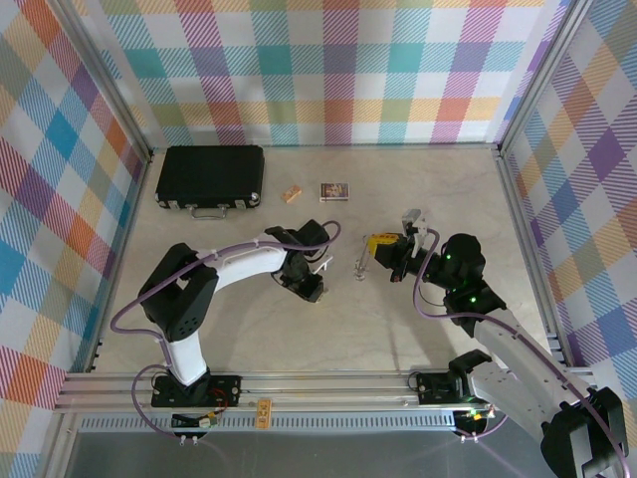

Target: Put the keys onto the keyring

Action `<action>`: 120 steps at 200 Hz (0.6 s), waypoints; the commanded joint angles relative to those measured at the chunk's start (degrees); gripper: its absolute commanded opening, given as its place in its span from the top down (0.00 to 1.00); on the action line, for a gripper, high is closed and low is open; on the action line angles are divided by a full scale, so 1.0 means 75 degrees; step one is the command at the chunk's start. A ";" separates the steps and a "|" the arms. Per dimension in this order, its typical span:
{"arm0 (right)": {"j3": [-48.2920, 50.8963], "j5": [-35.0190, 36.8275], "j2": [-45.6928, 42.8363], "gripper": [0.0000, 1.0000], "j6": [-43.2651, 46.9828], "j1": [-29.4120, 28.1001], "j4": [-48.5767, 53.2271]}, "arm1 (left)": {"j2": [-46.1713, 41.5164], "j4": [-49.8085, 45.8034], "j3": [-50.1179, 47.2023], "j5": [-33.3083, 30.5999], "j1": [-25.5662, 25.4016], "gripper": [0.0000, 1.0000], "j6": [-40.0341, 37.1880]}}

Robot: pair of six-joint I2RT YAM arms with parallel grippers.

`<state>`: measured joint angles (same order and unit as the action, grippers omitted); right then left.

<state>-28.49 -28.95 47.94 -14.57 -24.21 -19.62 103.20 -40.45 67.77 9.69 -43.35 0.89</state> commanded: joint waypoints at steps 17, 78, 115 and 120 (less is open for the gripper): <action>0.0037 -0.0145 -0.0020 1.00 -0.0079 -0.0036 -0.0172 | 0.0138 -0.0221 0.0113 -0.0121 -0.0155 0.72 0.0246; 0.0055 -0.0142 -0.0020 1.00 -0.0097 -0.0030 -0.0163 | 0.0332 -0.0262 0.0180 -0.0178 -0.0194 0.73 0.0290; 0.0044 -0.0147 -0.0018 1.00 -0.0109 -0.0034 -0.0181 | 0.0376 -0.0247 0.0175 -0.0119 -0.0198 0.80 0.0287; 0.0048 -0.0146 -0.0018 1.00 -0.0108 -0.0030 -0.0177 | 0.0370 -0.0244 0.0187 -0.0129 -0.0197 0.81 0.0282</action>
<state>-28.49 -28.97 47.94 -14.57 -24.21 -19.62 105.21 -40.45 67.77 9.32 -44.03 2.35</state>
